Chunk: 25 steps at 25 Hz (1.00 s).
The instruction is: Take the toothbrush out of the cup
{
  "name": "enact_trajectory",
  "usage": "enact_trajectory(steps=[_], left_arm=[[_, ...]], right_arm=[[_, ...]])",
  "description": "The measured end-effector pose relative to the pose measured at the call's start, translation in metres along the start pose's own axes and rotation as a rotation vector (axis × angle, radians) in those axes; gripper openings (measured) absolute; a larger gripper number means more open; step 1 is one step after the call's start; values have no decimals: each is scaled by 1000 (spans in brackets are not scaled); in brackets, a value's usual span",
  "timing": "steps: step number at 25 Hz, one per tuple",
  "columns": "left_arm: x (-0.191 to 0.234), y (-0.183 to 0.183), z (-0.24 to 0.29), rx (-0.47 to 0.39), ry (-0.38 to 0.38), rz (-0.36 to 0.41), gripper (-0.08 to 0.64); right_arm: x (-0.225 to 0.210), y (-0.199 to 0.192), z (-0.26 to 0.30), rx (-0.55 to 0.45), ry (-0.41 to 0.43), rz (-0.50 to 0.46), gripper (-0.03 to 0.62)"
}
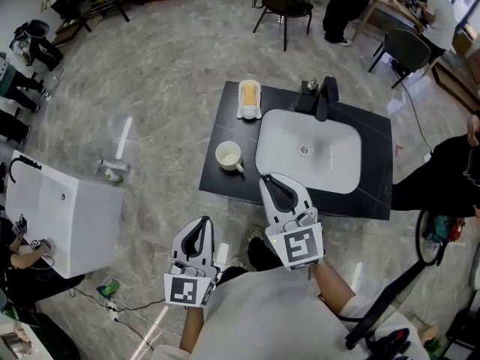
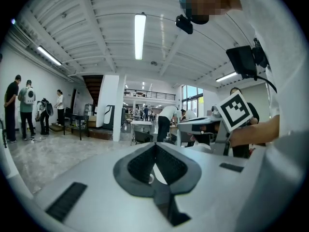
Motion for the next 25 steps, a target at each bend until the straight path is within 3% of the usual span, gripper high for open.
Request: enact_trajectory(steps=[3, 6, 11, 25], left_arm=[[-6, -3, -9, -5, 6, -44, 3], [-9, -12, -22, -8, -19, 11, 3], [-16, -17, -50, -27, -49, 22, 3], [-63, -46, -175, -70, -123, 46, 3]], right_arm=[[2, -9, -13, 38, -27, 54, 25], [7, -15, -25, 49, -48, 63, 24], [21, -10, -51, 33, -99, 46, 23], [121, -16, -155, 23, -158, 43, 23]])
Point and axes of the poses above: the fingertips, and each gripper's own axes: z forward along the fingers, x to its left, y out of its top, the point moved 1 cm from there along -z, backward along the fingers, and after that the axes turned 9 degrees about -y, right-handed, at the moved point
